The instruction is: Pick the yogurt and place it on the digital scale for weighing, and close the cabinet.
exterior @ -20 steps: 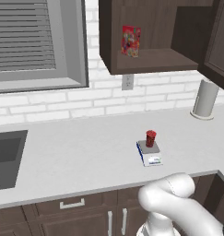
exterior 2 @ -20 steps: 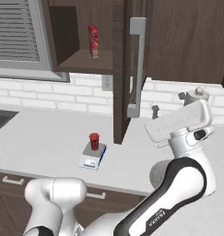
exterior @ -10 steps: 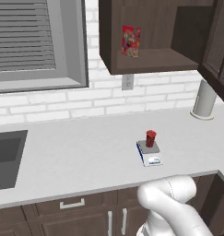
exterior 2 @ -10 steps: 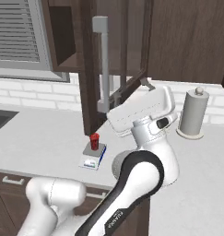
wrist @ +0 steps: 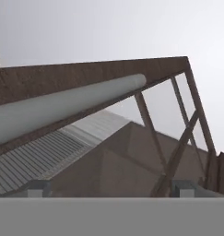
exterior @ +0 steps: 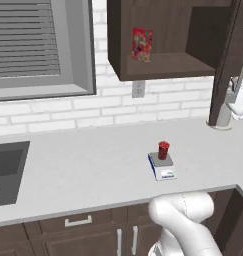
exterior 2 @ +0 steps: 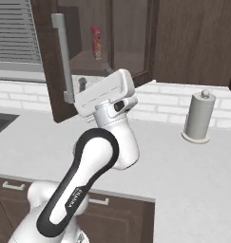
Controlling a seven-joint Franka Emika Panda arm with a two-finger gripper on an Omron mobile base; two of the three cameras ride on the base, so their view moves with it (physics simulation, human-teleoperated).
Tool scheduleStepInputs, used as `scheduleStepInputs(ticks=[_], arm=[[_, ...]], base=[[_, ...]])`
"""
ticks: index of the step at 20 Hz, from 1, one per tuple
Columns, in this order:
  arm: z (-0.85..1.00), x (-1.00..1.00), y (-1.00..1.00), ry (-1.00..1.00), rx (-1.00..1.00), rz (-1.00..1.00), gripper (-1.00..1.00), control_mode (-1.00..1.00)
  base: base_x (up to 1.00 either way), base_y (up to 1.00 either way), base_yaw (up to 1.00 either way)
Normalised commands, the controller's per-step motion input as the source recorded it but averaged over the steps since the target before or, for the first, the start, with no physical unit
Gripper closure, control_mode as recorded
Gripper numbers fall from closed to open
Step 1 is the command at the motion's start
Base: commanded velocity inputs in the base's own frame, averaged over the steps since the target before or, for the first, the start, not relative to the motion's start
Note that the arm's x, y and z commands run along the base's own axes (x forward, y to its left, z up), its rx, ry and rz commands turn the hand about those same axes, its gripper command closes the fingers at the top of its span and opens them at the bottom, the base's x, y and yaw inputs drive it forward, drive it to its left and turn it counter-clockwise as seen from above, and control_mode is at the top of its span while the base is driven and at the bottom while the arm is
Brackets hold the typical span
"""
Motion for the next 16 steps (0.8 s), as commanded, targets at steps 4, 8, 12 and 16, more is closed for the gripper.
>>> scheduleStepInputs(ticks=[4,8,12,16], arm=[[0.00,0.84,1.00,0.00,0.00,-0.14,-1.00,-1.00],[0.04,0.93,0.67,0.00,-0.01,-0.18,-1.00,-1.00],[0.09,0.90,0.38,0.09,-0.04,-0.20,-1.00,-1.00],[0.04,0.86,0.10,0.16,-0.04,-0.20,-1.00,-1.00]], base=[[0.00,0.00,0.00],[0.00,0.00,0.00],[0.00,0.00,0.00],[0.00,0.00,0.00]])
